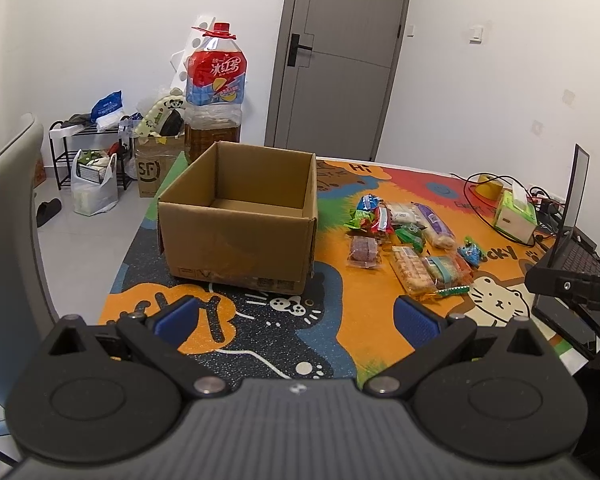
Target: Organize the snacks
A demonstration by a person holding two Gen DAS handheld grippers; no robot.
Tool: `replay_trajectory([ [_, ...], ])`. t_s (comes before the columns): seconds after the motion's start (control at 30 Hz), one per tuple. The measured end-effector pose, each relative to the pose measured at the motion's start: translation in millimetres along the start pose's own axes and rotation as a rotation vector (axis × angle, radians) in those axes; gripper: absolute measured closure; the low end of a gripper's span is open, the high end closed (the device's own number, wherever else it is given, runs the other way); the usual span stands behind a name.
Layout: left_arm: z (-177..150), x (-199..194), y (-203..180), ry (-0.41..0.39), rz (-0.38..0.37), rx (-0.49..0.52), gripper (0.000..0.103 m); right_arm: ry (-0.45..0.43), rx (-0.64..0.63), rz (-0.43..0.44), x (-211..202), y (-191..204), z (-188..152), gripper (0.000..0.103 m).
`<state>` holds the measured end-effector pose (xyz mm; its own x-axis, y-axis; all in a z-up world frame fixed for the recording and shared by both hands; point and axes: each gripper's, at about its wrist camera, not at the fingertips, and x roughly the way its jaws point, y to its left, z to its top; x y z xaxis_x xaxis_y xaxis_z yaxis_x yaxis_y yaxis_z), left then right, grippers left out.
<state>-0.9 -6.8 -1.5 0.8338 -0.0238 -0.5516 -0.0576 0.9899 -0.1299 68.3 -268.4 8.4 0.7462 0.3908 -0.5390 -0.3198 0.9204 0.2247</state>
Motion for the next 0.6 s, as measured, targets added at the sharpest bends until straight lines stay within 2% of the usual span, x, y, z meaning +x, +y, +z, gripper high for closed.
replay_trajectory([
  [0.6,-1.2,0.5,-2.0,0.006,-0.007,0.006,0.000,0.000,-0.005,-0.005,-0.7,0.6,-0.5,0.000],
])
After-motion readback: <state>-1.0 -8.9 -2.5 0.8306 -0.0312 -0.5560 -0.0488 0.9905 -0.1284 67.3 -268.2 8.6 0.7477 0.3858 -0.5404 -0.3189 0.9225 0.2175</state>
